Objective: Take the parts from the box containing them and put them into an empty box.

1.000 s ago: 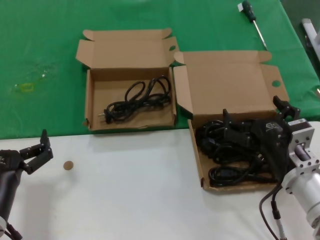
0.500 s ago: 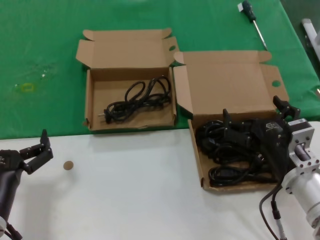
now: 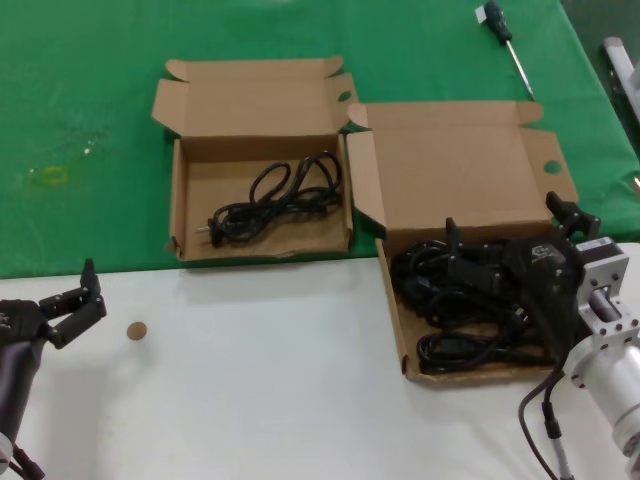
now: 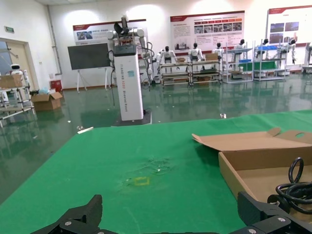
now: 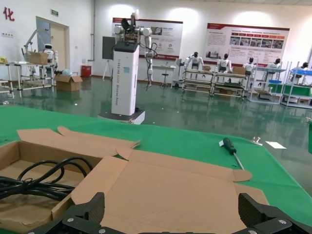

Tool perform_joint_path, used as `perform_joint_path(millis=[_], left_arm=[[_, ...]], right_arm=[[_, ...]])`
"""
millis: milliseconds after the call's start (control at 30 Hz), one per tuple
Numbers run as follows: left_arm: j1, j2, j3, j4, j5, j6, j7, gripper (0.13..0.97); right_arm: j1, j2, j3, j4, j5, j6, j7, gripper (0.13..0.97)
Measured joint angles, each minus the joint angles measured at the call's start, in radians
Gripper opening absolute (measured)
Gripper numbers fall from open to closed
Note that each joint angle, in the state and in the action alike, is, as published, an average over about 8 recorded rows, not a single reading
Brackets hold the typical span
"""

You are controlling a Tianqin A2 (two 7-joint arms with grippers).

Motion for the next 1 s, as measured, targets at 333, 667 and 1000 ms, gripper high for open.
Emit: perform_joint_path(millis=[333, 667, 1000], left_arm=[[0.000, 0.000, 0.000, 0.000, 0.000, 0.000, 0.000, 0.966], [0.000, 0.000, 0.000, 0.000, 0.000, 0.000, 0.000, 0.966], [0.000, 0.000, 0.000, 0.000, 0.000, 0.000, 0.000, 0.966]], right_arm=[[0.000, 0.000, 0.000, 0.000, 0.000, 0.000, 0.000, 0.966], [0.000, 0.000, 0.000, 0.000, 0.000, 0.000, 0.000, 0.966], [0.000, 0.000, 0.000, 0.000, 0.000, 0.000, 0.000, 0.966]])
